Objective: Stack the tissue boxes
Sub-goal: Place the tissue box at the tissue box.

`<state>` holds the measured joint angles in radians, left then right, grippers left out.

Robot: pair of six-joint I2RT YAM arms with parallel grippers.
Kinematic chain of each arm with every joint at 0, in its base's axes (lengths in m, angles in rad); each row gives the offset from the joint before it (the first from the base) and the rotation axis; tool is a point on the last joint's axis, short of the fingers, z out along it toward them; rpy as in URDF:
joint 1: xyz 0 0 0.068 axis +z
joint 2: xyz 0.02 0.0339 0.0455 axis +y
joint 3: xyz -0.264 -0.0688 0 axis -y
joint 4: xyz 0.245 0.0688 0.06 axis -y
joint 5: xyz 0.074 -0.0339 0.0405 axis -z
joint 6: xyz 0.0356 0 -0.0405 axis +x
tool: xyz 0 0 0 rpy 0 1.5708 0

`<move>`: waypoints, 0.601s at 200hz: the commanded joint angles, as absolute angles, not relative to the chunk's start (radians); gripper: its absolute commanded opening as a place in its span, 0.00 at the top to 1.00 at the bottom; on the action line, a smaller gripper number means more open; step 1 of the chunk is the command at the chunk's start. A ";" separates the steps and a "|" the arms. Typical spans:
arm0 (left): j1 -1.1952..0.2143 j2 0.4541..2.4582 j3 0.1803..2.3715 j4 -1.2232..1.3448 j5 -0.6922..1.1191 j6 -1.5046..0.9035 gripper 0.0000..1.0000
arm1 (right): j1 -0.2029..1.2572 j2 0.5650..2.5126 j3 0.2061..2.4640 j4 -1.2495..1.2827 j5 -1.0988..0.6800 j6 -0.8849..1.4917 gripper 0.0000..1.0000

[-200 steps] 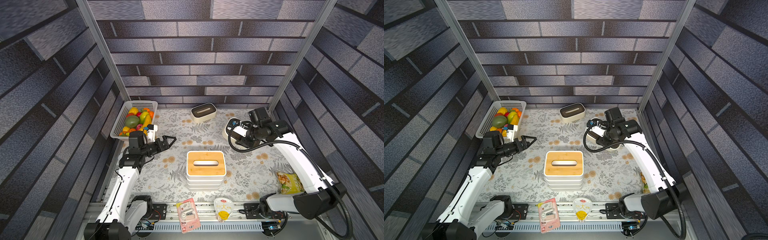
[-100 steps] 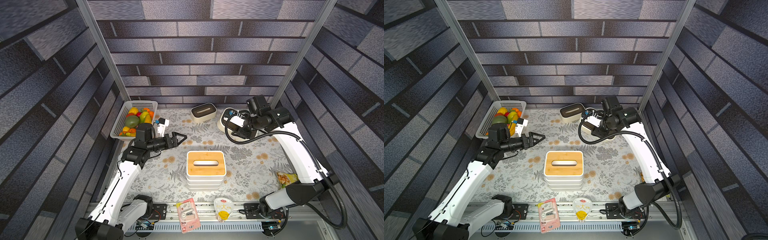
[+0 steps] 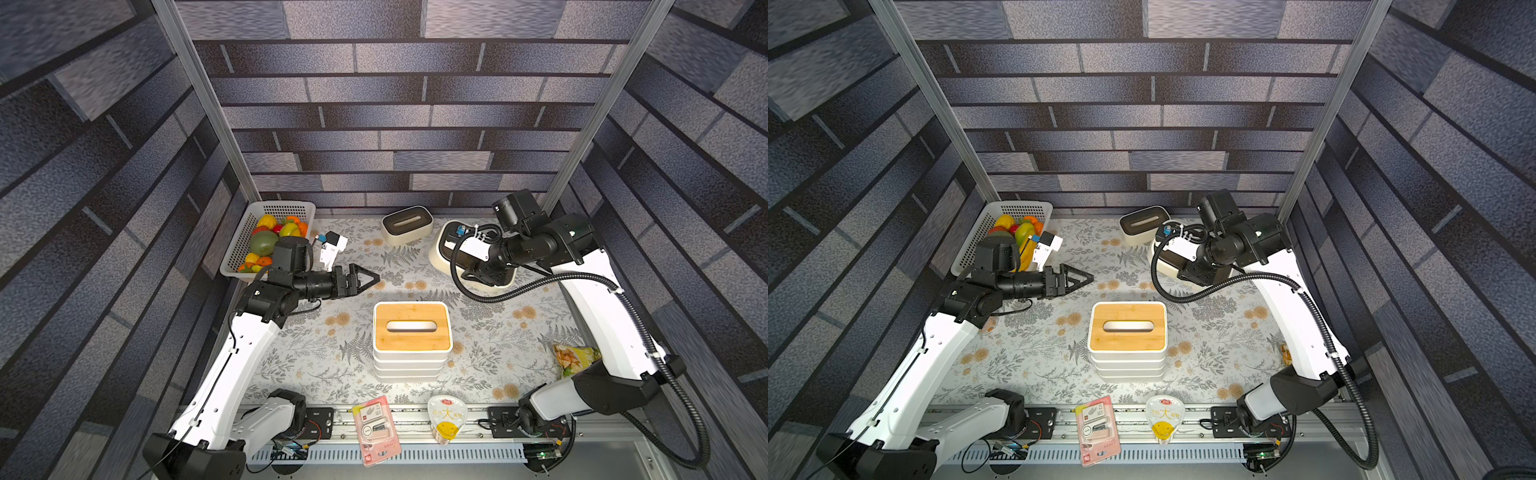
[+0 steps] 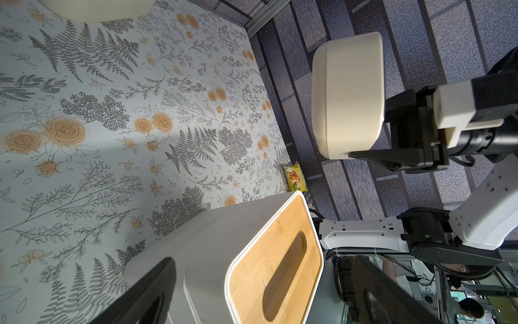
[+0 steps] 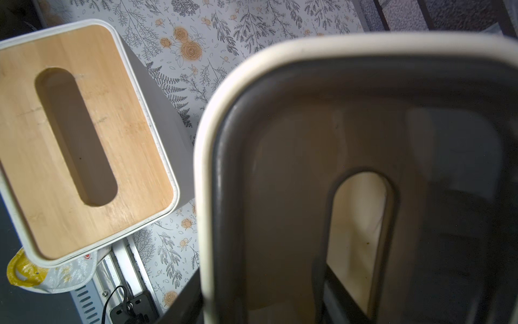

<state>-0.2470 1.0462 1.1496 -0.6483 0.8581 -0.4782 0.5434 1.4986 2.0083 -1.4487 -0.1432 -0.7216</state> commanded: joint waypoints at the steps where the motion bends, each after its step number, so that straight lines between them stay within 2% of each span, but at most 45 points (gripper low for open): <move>1: -0.239 1.012 1.181 -0.722 0.854 -0.451 0.00 | 0.576 1.516 2.077 -1.513 -0.149 -0.729 0.58; 60: -0.223 0.925 1.148 -0.743 0.860 -0.495 0.00 | 0.717 1.585 2.199 -1.584 -0.131 -0.686 0.58; 120: -0.164 0.908 1.142 -0.777 0.958 -0.572 0.00 | 0.816 1.616 2.258 -1.611 -0.120 -0.634 0.58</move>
